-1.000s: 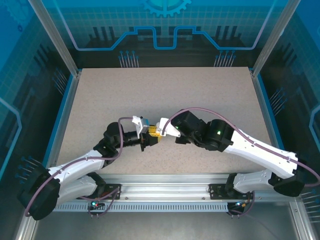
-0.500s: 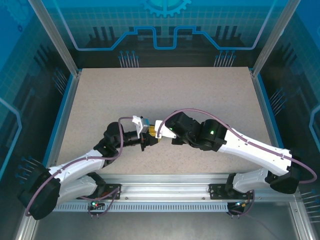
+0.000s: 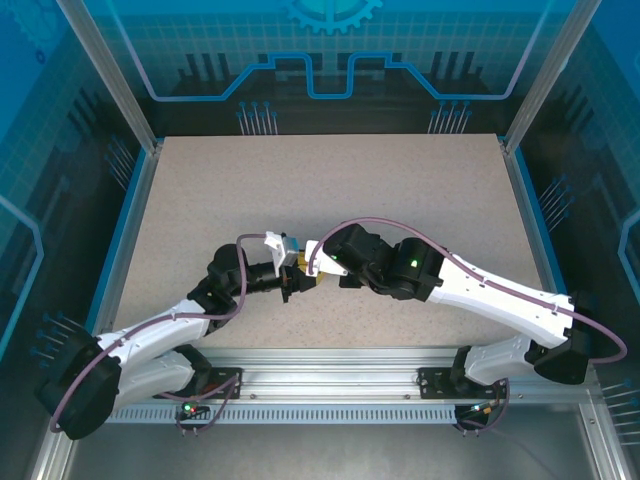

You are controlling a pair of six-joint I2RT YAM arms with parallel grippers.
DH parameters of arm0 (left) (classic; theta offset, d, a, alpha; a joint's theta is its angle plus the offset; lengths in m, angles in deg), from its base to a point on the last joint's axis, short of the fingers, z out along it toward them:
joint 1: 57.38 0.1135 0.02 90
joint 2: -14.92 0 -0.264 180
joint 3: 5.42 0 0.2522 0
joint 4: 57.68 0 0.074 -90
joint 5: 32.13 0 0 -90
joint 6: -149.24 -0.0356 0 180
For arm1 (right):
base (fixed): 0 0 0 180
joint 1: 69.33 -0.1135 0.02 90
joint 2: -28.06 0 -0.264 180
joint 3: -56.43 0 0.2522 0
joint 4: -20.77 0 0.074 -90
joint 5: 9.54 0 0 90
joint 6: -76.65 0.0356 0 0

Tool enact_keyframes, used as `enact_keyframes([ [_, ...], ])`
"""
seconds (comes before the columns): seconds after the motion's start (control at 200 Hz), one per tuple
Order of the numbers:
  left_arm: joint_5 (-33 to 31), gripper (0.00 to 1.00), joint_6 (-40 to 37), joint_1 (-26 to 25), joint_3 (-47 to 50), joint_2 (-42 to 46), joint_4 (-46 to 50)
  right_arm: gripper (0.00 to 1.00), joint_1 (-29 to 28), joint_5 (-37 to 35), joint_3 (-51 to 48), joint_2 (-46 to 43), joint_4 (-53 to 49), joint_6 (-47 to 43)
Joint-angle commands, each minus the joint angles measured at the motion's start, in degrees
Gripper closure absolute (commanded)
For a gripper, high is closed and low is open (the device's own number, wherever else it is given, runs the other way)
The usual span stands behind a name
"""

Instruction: Insert wireless bluetooth earbuds into charging case

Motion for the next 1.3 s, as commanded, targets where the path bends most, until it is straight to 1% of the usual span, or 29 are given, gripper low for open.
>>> enact_keyframes([
  [0.0, 1.4, 0.98, 0.47, -0.28, -1.98, 0.09, -3.06, 0.79, -0.89, 2.22, 1.43, 0.33, -0.49, -1.98],
  [0.21, 1.35, 0.98, 0.36, -0.32, -1.84, 0.0, -3.14, 0.79, -0.9, 3.03, 0.96, -0.12, -0.94, -2.07],
  [0.365, 1.4, 0.98, 0.48, -0.24, -1.87, -0.06, -3.56, 0.79, -0.81, 5.37, 0.6, -0.67, -0.14, -1.86],
  [0.7, 1.57, 0.98, 0.93, -0.33, -1.76, -0.41, -4.85, 0.79, -0.42, 7.74, 0.77, 0.17, 0.82, -1.45],
  [0.915, 1.83, 0.98, 1.34, -0.35, -1.56, -1.17, -7.11, 0.78, 0.46, 9.63, 1.34, 0.15, 0.73, -1.2],
  [1.041, 1.83, 0.98, 1.34, -0.39, -1.6, -1.69, -8.09, 0.74, 1.01, 11.11, 2.72, -0.27, 0.06, -0.8],
  [1.216, 1.29, 0.98, 1.08, -0.38, -1.49, -1.93, -8.52, 0.61, 1.67, 13.83, 4.86, -2.9, -0.67, 0.18],
  [1.296, 1.11, 0.98, 0.96, -0.42, -1.48, -1.9, -8.63, 0.52, 2.54, 15.72, 5.09, -5.2, -0.43, 1.26],
])
